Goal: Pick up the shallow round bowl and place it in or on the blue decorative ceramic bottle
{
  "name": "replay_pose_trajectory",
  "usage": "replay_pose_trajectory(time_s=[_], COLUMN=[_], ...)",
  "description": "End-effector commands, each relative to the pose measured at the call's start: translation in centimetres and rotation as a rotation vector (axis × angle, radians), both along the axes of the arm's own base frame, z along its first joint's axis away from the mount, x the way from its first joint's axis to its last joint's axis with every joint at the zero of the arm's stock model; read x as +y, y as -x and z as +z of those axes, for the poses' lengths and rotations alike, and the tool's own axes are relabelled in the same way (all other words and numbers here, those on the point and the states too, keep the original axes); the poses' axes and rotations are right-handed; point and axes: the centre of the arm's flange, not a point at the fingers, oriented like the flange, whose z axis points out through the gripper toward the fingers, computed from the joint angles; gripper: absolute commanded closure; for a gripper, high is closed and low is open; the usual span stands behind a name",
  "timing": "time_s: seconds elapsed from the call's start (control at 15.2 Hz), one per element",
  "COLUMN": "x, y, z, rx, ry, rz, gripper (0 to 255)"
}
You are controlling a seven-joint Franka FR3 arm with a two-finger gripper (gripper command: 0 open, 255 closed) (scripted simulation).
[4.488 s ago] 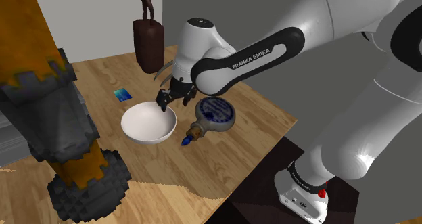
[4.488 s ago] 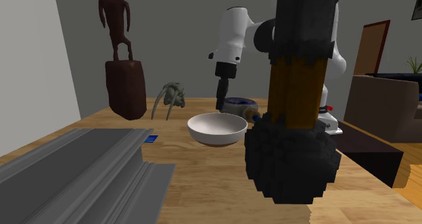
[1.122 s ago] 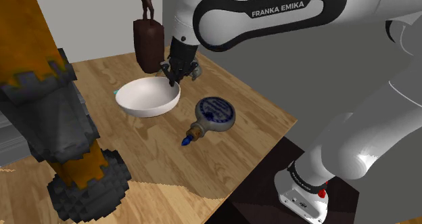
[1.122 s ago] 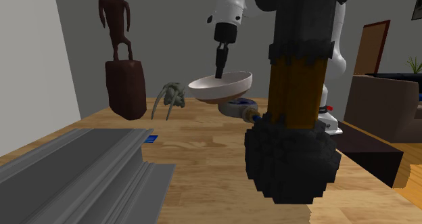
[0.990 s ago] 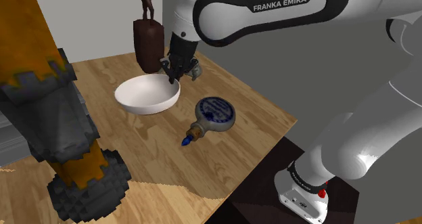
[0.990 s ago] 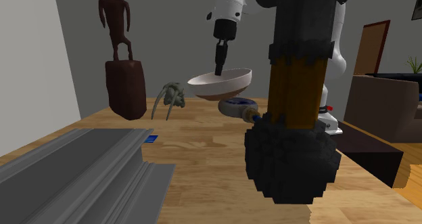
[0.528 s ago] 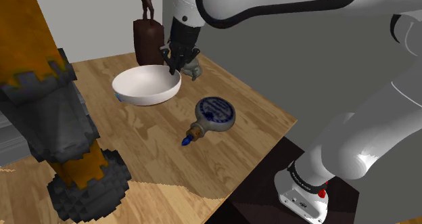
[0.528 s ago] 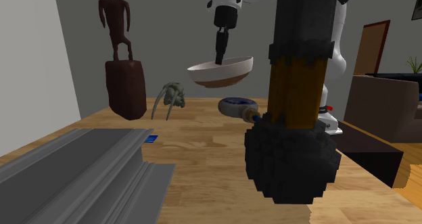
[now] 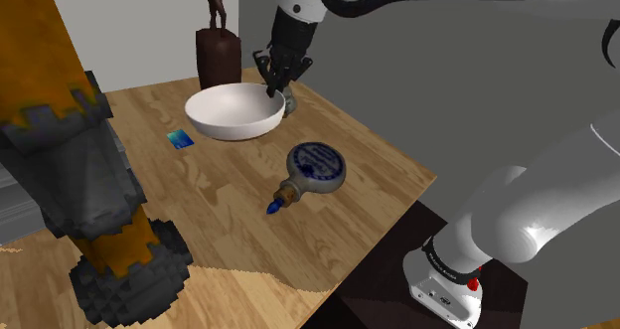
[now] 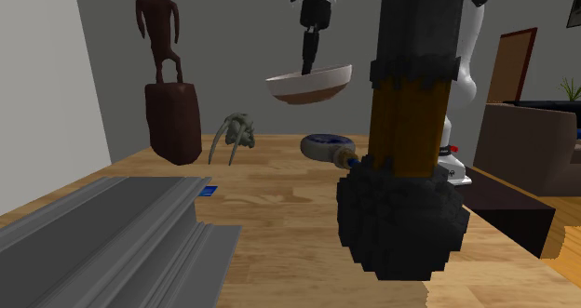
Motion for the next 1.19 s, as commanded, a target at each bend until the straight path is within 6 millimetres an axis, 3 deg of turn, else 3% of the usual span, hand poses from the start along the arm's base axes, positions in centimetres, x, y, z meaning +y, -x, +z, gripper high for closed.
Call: replay_pose_trajectory(time_s=[0.0,0.92,1.12], x=[-2.5,-19.4,-19.4], y=[1.1,8.4,8.4], z=[0.5,3.1,1.5], rx=[-0.001,-0.001,-0.001], ry=[-0.001,-0.001,-0.001], rz=[0.001,0.001,0.001], gripper=[255,255,255])
